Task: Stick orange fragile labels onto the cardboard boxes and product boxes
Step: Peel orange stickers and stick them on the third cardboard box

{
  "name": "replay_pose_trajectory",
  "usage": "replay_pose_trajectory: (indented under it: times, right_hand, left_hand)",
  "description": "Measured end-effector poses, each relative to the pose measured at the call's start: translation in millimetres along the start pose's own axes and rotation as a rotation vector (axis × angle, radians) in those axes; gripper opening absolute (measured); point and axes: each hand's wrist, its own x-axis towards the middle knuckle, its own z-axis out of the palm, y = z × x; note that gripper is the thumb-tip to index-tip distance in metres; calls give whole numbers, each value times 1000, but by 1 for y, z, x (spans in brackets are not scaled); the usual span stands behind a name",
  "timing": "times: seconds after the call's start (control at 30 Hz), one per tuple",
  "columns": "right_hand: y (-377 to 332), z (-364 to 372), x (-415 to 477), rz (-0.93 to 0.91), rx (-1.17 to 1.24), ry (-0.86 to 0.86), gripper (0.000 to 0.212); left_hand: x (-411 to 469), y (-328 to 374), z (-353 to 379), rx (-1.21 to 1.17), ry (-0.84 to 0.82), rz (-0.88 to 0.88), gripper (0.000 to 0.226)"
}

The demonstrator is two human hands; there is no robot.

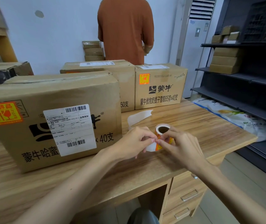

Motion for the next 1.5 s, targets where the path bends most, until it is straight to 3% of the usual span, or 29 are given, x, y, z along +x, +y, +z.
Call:
replay_pose_trajectory:
  times: [0.57,0.73,1.13,1.5]
  right_hand:
    - [-3,-4,1,54,57,-15,24]
    - [-4,-5,2,158,92,-34,12]
    - [-15,-1,4,320,135,-24,11]
    - [-11,5,0,365,211,35,16]
  left_hand:
    - [5,2,6,90,64,54,19]
    - [7,-4,8,117,97,19,19]
    - [8,0,6,155,138,22,16]
    - [9,3,12,-58,173,-14,15]
